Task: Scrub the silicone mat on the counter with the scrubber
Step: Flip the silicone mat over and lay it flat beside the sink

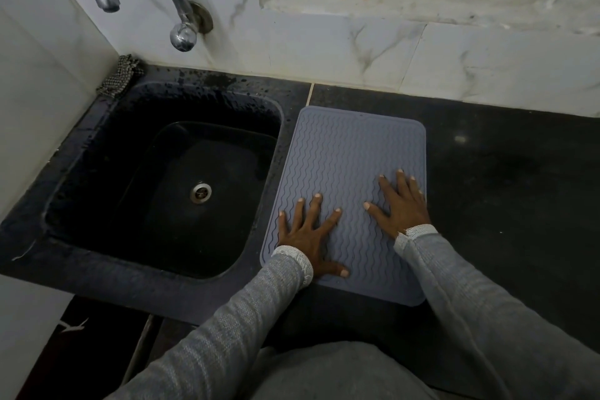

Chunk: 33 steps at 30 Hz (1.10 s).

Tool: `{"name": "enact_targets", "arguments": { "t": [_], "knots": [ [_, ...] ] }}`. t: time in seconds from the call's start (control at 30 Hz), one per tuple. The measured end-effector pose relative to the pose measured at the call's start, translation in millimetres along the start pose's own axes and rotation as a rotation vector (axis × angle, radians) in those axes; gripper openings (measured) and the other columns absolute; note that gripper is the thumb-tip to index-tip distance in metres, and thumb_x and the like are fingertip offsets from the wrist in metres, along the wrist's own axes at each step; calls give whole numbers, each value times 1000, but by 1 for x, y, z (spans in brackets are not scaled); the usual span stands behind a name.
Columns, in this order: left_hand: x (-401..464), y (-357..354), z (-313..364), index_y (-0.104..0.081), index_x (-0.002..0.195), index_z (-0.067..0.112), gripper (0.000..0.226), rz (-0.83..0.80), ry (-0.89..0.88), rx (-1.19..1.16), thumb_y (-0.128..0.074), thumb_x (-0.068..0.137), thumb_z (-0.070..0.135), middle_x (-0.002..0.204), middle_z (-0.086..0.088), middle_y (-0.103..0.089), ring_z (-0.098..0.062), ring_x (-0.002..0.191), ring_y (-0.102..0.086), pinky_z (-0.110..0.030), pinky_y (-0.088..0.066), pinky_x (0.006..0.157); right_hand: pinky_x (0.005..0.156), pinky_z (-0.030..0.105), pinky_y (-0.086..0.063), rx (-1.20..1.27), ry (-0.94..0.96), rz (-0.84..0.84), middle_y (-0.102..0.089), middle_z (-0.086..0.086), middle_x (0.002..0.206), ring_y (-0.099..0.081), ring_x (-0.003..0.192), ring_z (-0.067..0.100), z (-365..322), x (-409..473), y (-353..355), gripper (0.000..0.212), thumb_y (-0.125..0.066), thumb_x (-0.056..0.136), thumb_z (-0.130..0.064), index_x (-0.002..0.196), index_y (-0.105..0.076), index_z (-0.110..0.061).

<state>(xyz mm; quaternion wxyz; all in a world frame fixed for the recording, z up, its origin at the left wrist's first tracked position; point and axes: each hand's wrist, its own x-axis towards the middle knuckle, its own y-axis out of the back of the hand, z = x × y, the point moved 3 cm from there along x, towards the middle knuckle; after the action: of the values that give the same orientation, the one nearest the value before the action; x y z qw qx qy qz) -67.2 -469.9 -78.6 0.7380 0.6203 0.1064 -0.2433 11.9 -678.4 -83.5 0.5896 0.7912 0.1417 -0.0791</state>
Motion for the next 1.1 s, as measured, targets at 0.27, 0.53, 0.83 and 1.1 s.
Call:
{"name": "enact_targets", "arguments": {
  "t": [0.27,0.53,0.83,1.1],
  "knots": [
    [-1,1,0,21,140,48,121,-5,1,6,-56,54,85,146,3,41,-35,136,33,-62,18,102,116,49,0,4,12,14,10,4,158,11,144,31,0,-1,-1,76,-36,85,-66,146,-5,-35],
    [-1,0,0,21,140,48,122,-8,7,9,-56,54,85,146,3,42,-35,136,33,-62,19,102,115,48,2,2,7,5,13,3,157,13,143,29,0,-2,-2,76,-36,85,-66,146,-3,-35],
    [-2,0,1,23,139,48,122,-23,20,6,-57,54,85,146,3,41,-35,136,32,-64,14,104,116,48,2,3,13,-16,14,1,157,14,143,29,1,-2,-2,75,-37,85,-66,146,-5,-35],
    [-2,0,2,23,139,48,123,-36,18,-4,-57,54,84,146,2,41,-36,136,33,-64,14,104,114,45,5,-9,19,2,15,0,157,14,143,28,3,0,-6,76,-34,84,-69,146,-2,-37]
  ]
}}
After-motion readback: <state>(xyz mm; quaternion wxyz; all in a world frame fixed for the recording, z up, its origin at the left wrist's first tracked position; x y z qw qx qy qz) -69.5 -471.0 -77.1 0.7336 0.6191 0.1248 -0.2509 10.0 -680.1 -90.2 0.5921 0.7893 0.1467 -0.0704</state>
